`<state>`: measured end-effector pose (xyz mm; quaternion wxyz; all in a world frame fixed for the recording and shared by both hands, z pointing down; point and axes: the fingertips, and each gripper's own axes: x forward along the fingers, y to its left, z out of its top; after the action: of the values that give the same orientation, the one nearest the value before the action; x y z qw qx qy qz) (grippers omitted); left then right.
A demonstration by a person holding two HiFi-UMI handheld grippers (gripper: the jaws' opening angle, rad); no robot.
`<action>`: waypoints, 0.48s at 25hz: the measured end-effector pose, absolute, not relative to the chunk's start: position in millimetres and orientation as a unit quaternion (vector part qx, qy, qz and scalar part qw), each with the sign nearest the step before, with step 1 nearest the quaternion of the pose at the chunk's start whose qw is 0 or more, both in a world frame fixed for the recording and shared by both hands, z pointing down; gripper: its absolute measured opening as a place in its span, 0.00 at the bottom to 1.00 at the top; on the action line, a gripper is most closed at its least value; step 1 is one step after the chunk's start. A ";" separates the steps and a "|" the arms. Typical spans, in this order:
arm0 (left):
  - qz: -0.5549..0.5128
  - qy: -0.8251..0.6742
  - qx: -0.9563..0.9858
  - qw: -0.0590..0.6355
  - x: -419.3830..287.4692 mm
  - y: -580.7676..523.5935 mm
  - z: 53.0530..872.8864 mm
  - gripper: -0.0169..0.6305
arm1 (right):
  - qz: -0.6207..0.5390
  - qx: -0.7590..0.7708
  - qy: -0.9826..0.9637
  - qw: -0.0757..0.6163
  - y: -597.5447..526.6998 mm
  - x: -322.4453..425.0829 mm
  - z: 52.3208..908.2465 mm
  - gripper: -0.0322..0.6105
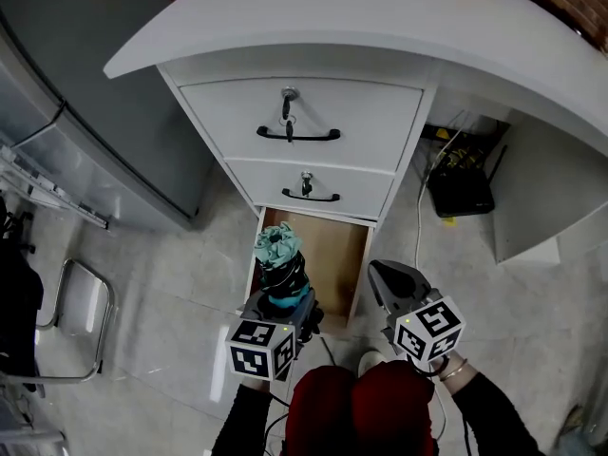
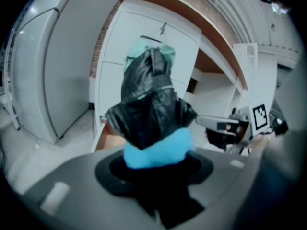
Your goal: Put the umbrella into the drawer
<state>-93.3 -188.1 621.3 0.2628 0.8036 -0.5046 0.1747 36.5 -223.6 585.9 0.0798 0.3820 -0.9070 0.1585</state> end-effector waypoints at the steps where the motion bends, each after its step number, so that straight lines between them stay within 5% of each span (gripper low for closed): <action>1: 0.175 -0.504 0.804 0.263 -91.5 -189.1 624.3 0.37 | 0.160 0.381 -0.907 0.078 -224.7 36.4 588.7 0.05; 12: 0.200 -0.486 0.814 0.249 -78.1 -216.0 657.5 0.37 | 0.156 0.376 -0.910 0.079 -235.7 23.1 615.9 0.05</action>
<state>-78.1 -216.0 657.5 0.2490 0.8137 -0.4858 0.1999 23.1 -235.7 615.9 0.0791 0.3761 -0.9100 0.1556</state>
